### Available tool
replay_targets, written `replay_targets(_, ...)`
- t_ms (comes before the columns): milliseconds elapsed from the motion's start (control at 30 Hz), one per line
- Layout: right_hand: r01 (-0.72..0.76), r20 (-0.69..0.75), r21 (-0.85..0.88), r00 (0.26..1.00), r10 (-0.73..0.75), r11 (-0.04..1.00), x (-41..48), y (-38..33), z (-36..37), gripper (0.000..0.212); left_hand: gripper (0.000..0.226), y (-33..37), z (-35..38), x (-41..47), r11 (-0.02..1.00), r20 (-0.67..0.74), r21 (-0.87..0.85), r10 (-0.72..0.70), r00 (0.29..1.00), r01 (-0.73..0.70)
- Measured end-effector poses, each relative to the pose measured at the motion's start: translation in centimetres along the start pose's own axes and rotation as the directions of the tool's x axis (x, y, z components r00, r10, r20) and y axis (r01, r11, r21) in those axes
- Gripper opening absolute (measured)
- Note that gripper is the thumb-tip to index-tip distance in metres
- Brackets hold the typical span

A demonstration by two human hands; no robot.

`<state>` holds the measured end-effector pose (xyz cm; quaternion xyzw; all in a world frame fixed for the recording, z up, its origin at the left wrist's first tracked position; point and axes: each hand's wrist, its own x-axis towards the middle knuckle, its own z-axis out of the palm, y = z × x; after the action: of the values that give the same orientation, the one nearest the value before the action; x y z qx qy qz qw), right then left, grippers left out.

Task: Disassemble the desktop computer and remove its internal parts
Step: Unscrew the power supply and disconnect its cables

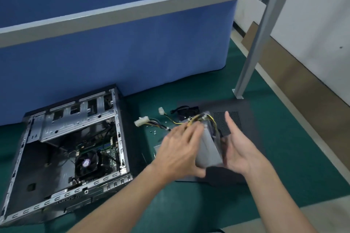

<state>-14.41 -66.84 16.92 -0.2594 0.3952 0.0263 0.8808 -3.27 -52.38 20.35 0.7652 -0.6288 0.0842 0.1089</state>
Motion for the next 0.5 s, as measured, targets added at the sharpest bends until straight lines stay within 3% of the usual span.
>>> replay_targets(133,-0.073,-0.083,-0.017,0.994,0.072,0.997,-0.7,-0.8,-1.8,0.063,0.11,2.0,1.8,1.3,0.955,0.204,0.042,0.281,0.938,-0.295)
replay_targets(233,-0.03,-0.113,0.016,0.993,0.032,0.999,-0.9,-1.3,-3.3,0.035,0.107,3.0,2.4,3.3,0.915,0.284,0.043,0.373,0.883,-0.4)
replay_targets(333,0.11,-0.157,0.086,0.983,-0.096,0.99,-0.3,-2.4,-4.8,0.036,0.094,3.7,2.9,5.7,0.9,0.312,0.068,0.39,0.866,-0.43)
replay_targets(400,0.212,-0.199,0.117,0.962,-0.187,0.97,0.4,-3.7,-5.6,0.043,0.074,3.9,3.7,7.0,0.915,0.282,0.053,0.371,0.885,-0.4)
replay_targets(500,0.359,-0.381,0.041,0.868,-0.318,0.932,1.9,-6.8,-7.5,0.046,0.066,3.0,5.4,8.2,0.957,0.341,-0.015,0.276,0.899,-0.288)
